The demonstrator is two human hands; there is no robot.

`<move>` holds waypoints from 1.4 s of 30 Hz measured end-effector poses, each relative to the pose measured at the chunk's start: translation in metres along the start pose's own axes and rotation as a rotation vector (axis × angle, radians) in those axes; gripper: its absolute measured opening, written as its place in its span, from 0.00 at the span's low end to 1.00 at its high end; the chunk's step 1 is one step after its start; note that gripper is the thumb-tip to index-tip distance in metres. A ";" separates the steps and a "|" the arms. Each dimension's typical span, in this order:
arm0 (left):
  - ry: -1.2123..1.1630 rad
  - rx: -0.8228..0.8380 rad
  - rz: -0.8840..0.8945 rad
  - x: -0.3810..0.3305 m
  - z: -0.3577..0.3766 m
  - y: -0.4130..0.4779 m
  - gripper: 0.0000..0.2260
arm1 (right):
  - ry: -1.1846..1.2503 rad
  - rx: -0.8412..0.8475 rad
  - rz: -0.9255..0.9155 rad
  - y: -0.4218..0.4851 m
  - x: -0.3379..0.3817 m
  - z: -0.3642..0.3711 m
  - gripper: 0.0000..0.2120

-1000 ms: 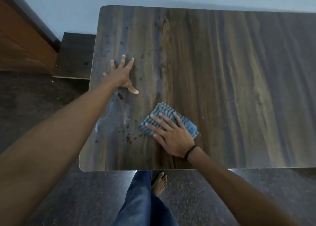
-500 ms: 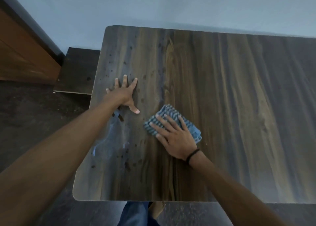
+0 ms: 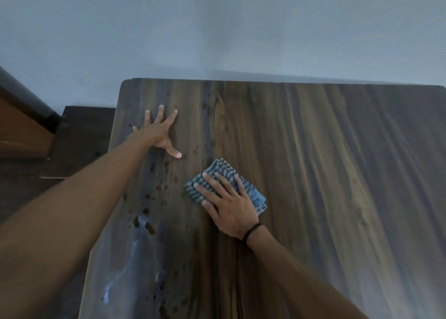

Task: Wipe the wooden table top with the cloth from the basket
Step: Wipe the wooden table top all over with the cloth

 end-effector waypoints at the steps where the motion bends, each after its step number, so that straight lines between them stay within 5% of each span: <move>1: 0.019 0.026 0.001 0.002 0.003 0.004 0.66 | 0.004 -0.022 0.052 0.022 -0.012 -0.006 0.24; 7: 0.037 0.078 0.006 0.004 0.010 0.008 0.66 | 0.028 -0.032 0.241 0.108 -0.039 -0.023 0.25; 13: 0.062 0.080 0.012 0.001 0.010 0.009 0.65 | 0.003 0.067 -0.031 0.076 -0.024 -0.017 0.24; 20: 0.073 0.001 0.014 0.009 -0.022 0.035 0.67 | 0.026 -0.023 0.238 0.160 -0.064 -0.033 0.25; 28: -0.006 -0.006 0.025 0.003 -0.045 0.064 0.67 | 0.025 0.073 -0.013 0.117 -0.036 -0.020 0.24; 35: 0.007 -0.018 0.036 0.006 -0.044 0.069 0.67 | 0.048 0.006 0.239 0.192 -0.070 -0.039 0.25; 42: 0.010 -0.034 0.053 0.006 -0.043 0.076 0.68 | 0.008 0.064 -0.043 0.157 -0.057 -0.033 0.24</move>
Point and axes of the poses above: each hand's wrist, its own y-axis towards the middle knuckle, its own z-axis out of the palm, x = y × z, the point moved 9 cm from there along y, towards the middle knuckle, and after that the axes turned 6 degrees about -x, right-handed, at the moved point
